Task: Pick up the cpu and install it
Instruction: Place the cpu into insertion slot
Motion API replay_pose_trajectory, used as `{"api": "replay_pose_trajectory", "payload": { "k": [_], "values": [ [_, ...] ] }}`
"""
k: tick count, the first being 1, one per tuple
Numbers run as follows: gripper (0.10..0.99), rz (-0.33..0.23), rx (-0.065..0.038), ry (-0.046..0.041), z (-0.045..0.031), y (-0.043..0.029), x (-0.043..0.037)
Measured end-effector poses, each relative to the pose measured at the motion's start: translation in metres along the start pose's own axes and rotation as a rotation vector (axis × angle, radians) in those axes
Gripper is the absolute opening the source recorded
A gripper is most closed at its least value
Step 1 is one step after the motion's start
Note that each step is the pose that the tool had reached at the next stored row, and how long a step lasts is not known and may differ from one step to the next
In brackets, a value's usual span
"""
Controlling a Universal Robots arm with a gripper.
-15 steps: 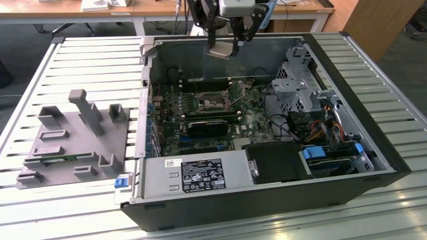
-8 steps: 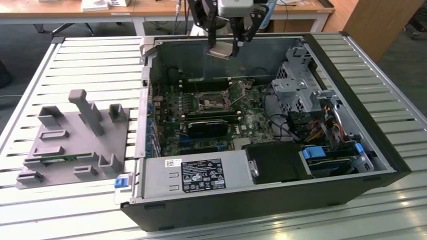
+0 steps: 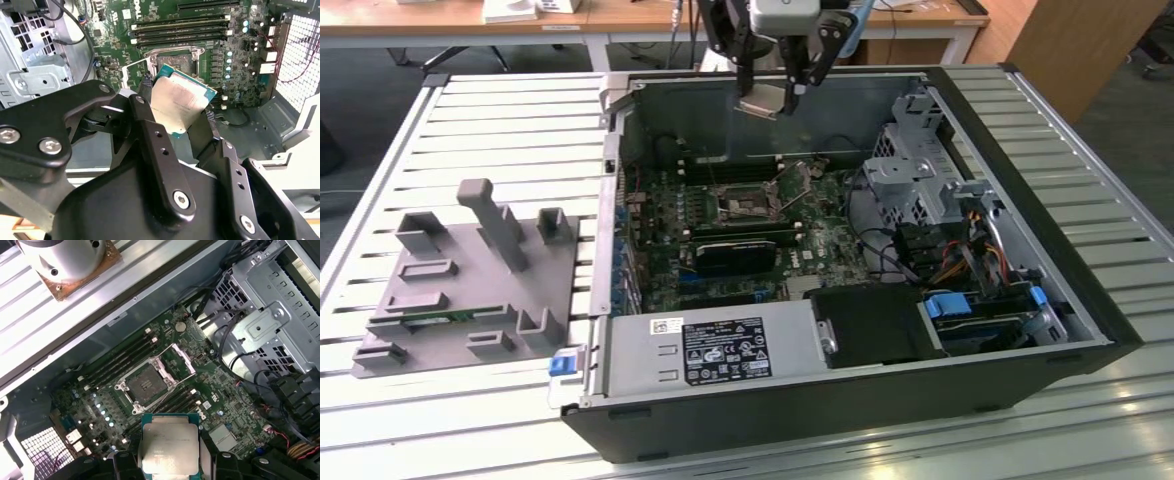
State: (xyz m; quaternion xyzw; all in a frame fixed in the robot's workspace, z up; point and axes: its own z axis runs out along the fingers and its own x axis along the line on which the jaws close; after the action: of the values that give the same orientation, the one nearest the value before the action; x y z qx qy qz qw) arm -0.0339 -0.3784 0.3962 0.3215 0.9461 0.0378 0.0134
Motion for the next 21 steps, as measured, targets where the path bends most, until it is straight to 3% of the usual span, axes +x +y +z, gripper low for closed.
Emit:
{"api": "replay_pose_trajectory", "payload": {
  "k": [13, 21],
  "values": [
    [0.541, 0.118, 0.0, -0.0095, 0.0026, 0.0006, 0.0006],
    [0.541, 0.241, 0.0, -0.0195, 0.0067, 0.0004, 0.0007]
  ]
}}
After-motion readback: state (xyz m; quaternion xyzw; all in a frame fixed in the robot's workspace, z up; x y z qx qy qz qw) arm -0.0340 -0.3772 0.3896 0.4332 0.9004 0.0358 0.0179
